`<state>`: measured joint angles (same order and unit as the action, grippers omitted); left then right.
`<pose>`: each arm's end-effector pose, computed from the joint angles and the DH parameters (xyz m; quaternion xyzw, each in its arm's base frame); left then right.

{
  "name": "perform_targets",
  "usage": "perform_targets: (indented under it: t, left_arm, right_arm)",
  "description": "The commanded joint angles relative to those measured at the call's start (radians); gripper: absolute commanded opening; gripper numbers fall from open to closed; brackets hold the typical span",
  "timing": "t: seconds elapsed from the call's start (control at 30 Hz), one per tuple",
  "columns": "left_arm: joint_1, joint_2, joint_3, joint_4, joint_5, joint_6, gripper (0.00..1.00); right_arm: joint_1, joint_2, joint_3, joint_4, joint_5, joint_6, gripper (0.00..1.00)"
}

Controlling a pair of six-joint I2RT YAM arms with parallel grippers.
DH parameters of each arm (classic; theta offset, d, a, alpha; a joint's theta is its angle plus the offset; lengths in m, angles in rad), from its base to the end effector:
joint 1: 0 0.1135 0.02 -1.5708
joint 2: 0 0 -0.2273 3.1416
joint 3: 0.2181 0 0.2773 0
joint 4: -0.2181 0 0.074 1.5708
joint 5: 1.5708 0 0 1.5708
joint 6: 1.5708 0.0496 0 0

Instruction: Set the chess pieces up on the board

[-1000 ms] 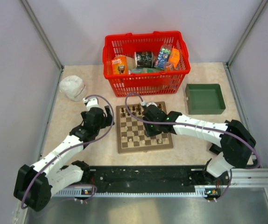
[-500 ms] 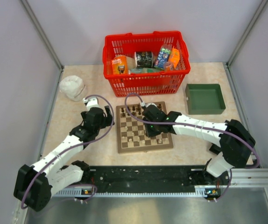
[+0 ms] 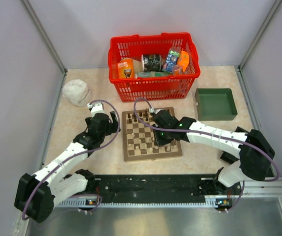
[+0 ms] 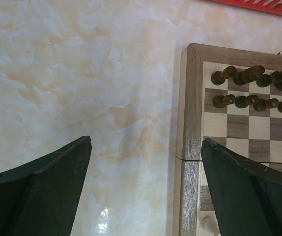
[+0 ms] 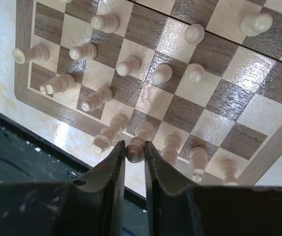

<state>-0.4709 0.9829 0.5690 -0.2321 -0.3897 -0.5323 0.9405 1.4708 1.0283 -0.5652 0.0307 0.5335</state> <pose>0.2417 -0.1019 0.1765 -0.1133 0.8750 -0.0585 0.4671 0.1979 0.2686 0.1735 -0.1899 0.9416 0.1758 0.2156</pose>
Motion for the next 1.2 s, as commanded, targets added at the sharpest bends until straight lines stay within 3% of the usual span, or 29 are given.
perform_targets:
  t: [0.0,1.17]
  left_arm:
    - [0.003,-0.004,0.012,0.045,0.006,-0.017,0.99]
    - [0.002,-0.007,0.008,0.043,0.000,-0.015,0.99]
  right_arm:
    - [0.012,-0.023,-0.008,0.005,-0.023,0.002,0.14]
    - [0.026,0.025,-0.042,0.057,-0.041,0.017,0.15]
